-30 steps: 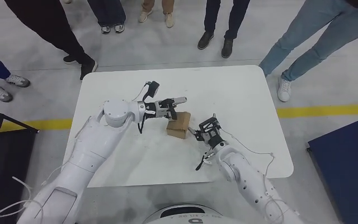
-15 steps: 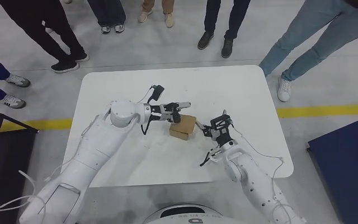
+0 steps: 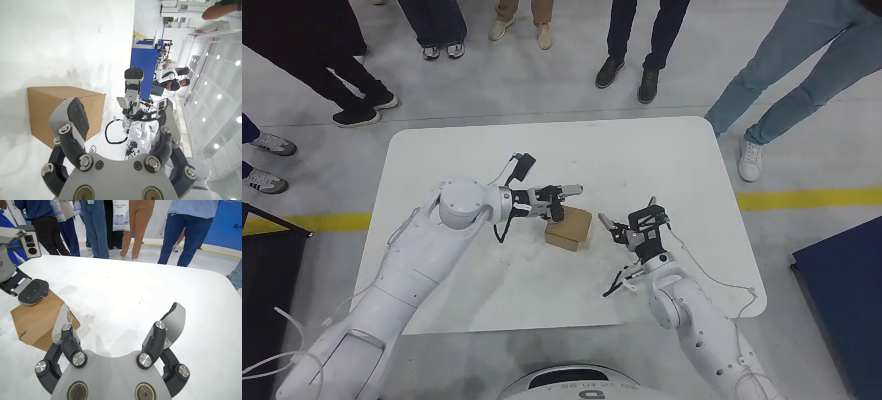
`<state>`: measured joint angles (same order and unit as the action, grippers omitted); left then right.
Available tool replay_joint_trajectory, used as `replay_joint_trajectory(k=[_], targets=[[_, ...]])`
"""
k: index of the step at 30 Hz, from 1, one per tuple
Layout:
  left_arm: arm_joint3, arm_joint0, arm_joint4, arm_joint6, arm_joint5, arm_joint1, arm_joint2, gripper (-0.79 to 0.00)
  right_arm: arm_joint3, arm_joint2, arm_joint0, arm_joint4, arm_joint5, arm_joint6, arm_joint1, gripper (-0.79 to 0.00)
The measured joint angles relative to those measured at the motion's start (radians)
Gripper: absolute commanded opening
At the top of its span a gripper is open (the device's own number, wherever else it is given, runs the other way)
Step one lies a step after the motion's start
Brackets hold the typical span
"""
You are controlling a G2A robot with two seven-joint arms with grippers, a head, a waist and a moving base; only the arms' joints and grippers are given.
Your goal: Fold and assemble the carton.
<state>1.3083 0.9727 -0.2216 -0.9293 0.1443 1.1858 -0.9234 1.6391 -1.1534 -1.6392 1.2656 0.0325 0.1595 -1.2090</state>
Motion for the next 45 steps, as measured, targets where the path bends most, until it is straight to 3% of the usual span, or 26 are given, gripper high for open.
replay_joint_trajectory(k=[23, 45], targets=[[0.002, -0.007, 0.008, -0.001, 0.007, 0.007, 0.012, 0.000, -0.074, 0.059, 0.036, 0.026, -0.037, -0.056, -0.018, 0.000], [-0.019, -0.024, -0.002, -0.011, -0.006, 0.015, 0.018, 0.000, -0.053, 0.048, 0.034, 0.037, -0.045, -0.072, -0.024, 0.000]])
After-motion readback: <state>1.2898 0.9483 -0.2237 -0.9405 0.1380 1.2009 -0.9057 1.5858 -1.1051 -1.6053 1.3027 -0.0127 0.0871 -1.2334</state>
